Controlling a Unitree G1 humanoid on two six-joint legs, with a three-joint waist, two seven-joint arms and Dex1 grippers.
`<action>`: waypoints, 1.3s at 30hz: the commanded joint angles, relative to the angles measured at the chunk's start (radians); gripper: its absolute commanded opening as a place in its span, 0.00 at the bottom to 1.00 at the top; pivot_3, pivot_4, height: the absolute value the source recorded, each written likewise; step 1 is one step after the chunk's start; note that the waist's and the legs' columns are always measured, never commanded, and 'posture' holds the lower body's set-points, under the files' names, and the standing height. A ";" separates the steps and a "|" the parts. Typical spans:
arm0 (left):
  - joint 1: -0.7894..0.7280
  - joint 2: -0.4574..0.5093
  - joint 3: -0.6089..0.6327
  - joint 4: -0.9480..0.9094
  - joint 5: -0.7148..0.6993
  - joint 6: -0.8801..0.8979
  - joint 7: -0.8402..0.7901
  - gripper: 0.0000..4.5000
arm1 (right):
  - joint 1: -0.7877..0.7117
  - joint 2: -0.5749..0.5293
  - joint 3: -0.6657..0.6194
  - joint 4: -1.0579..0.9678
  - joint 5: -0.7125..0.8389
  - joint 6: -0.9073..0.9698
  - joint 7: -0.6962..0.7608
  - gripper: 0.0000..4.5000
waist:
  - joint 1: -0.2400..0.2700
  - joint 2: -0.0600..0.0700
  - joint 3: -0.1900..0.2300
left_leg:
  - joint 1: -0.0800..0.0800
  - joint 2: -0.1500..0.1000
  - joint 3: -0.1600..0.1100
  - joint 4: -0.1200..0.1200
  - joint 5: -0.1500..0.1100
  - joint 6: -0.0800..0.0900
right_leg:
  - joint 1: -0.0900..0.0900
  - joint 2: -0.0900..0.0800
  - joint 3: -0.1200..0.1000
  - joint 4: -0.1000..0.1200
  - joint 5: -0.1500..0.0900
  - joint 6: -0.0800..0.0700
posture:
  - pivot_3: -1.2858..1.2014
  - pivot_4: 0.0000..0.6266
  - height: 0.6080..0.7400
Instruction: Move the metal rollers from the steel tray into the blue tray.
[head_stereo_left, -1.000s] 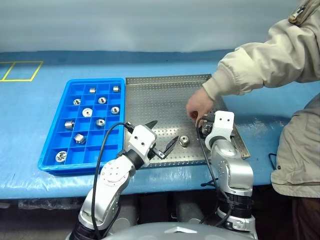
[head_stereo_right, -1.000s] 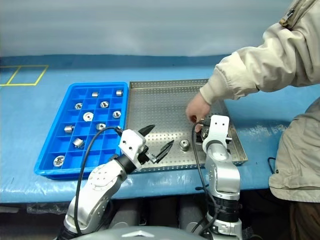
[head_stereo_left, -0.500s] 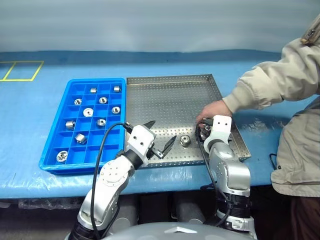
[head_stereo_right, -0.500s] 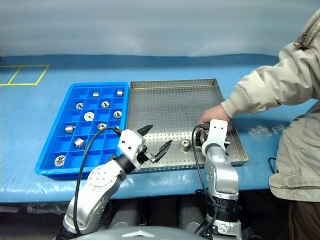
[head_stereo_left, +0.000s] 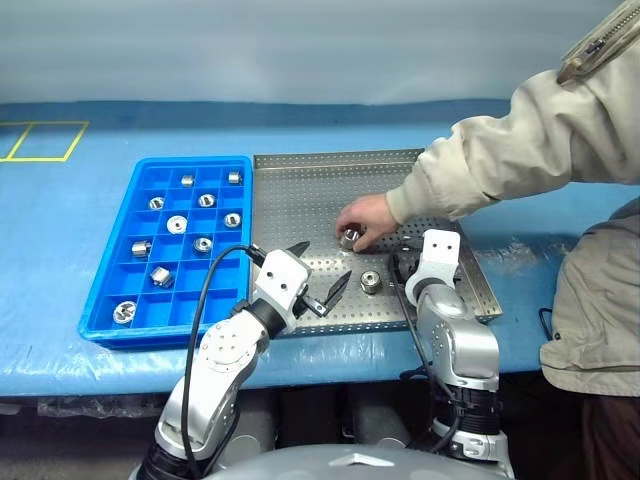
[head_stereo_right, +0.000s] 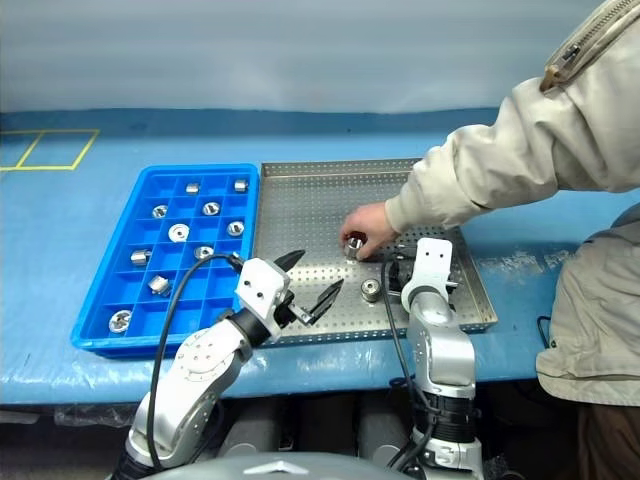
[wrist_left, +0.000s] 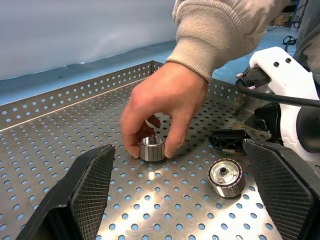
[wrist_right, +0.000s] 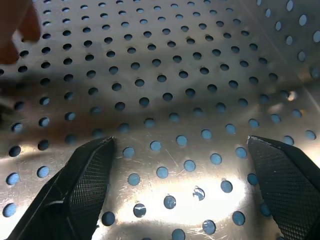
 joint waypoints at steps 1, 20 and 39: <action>-0.011 -0.003 0.004 -0.037 0.000 -0.010 0.004 1.00 | -0.017 -0.003 0.005 -0.006 0.003 -0.012 -0.004 0.99 | 0.002 0.000 0.000 | 0.000 0.000 0.000 0.000 0.000 0.000 | 0.000 0.000 0.000 0.000 0.000 0.000 | 0.56 0.24 1.00; 0.058 -0.006 0.065 -0.072 0.056 -0.046 0.100 1.00 | -0.217 -0.019 0.160 0.133 0.039 -0.166 0.134 0.99 | 0.025 0.000 0.000 | 0.000 0.000 0.000 -0.001 0.000 0.000 | -0.001 0.000 0.000 0.000 0.000 0.001 | 0.61 0.24 1.00; 0.087 -0.015 0.050 -0.089 0.057 -0.045 0.121 1.00 | -0.195 -0.045 0.162 0.229 0.036 -0.170 0.132 0.37 | 0.057 0.000 0.000 | -0.001 -0.001 0.000 -0.001 0.000 0.000 | -0.001 -0.001 0.000 -0.001 0.000 0.001 | 0.62 0.24 1.00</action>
